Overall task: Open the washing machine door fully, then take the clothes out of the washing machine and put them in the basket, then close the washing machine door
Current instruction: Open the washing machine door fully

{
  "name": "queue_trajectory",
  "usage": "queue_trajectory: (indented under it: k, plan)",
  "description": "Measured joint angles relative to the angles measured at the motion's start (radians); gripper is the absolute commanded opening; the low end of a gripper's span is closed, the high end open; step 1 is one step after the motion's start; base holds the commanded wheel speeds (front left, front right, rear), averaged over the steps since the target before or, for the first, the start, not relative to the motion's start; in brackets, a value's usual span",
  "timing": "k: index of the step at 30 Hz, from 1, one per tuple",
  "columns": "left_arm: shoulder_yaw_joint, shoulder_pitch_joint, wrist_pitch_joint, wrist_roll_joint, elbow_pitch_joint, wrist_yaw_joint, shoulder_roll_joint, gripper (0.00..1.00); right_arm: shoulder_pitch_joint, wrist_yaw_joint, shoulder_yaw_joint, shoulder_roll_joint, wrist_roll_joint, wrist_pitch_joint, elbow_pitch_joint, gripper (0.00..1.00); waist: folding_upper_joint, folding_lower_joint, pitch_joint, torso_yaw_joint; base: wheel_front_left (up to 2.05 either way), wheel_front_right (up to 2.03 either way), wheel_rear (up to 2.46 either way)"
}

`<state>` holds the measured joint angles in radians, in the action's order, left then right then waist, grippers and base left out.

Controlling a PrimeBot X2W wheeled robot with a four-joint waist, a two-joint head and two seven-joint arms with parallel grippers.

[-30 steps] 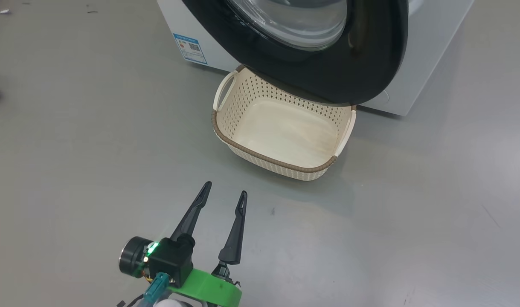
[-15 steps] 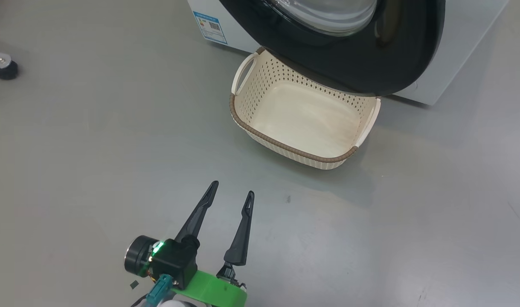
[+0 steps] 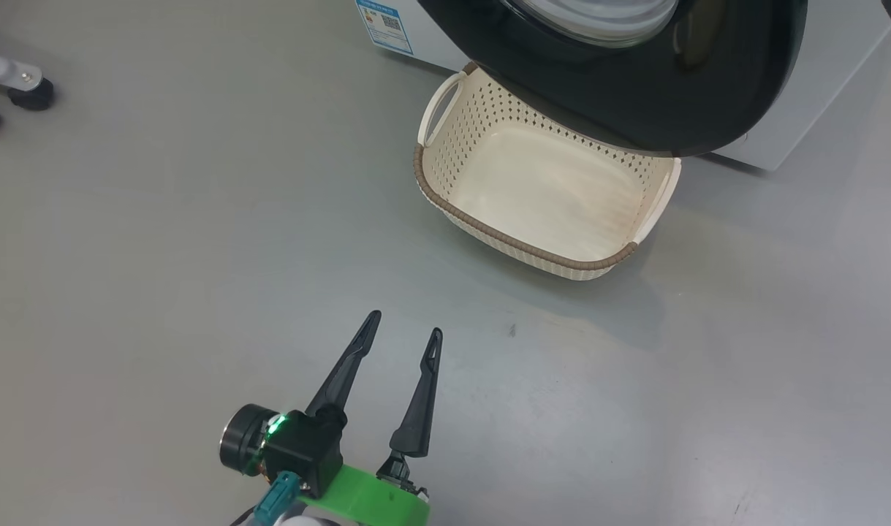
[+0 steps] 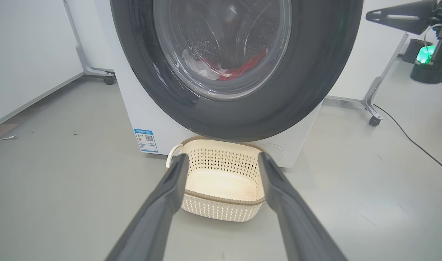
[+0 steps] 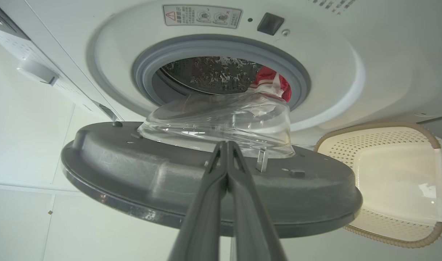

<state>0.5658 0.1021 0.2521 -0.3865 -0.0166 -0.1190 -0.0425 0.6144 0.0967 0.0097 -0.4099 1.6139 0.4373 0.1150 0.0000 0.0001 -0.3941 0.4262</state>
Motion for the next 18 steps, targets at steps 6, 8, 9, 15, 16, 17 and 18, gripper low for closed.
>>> queue_trajectory:
  k: [6, 8, 9, 15, 16, 17, 18]
  plan:
    - [0.015, 0.0, 0.0, -0.002, -0.011, 0.0, 0.0, 1.0, 0.042, 0.02, -0.014, -0.005, 0.039, 0.036, 0.018, 0.0, 0.0, 0.0, -0.006, 0.015, 0.0, 0.0, 0.0]
    - [0.008, 0.0, 0.0, -0.008, -0.016, 0.0, 0.0, 1.0, 0.071, 0.02, -0.005, -0.018, 0.034, 0.053, 0.036, 0.0, 0.0, 0.0, -0.012, 0.022, 0.0, 0.0, 0.0]
    - [0.007, 0.0, 0.0, -0.008, -0.016, 0.0, 0.0, 1.0, 0.078, 0.021, -0.005, -0.017, 0.039, 0.059, 0.047, 0.0, 0.0, 0.0, -0.013, 0.023, 0.0, 0.0, 0.0]
    - [0.012, 0.0, 0.0, -0.008, -0.015, 0.0, 0.0, 1.0, 0.101, 0.028, 0.005, -0.01, 0.07, 0.104, 0.1, 0.0, 0.0, 0.0, -0.017, 0.03, 0.0, 0.0, 0.0]
    - [0.013, 0.0, 0.0, -0.008, -0.016, 0.0, 0.0, 1.0, 0.103, 0.029, 0.005, -0.004, 0.082, 0.109, 0.108, 0.0, 0.0, 0.0, -0.017, 0.031, 0.0, 0.0, 0.0]
    - [0.014, 0.0, 0.0, -0.008, -0.016, 0.0, 0.0, 1.0, 0.105, 0.03, 0.005, 0.003, 0.094, 0.115, 0.114, 0.0, 0.0, 0.0, -0.017, 0.032, 0.0, 0.0, 0.0]
    - [0.014, 0.0, 0.0, -0.008, -0.016, 0.0, 0.0, 1.0, 0.107, 0.03, 0.007, 0.008, 0.103, 0.122, 0.12, 0.0, 0.0, 0.0, -0.017, 0.033, 0.0, 0.0, 0.0]
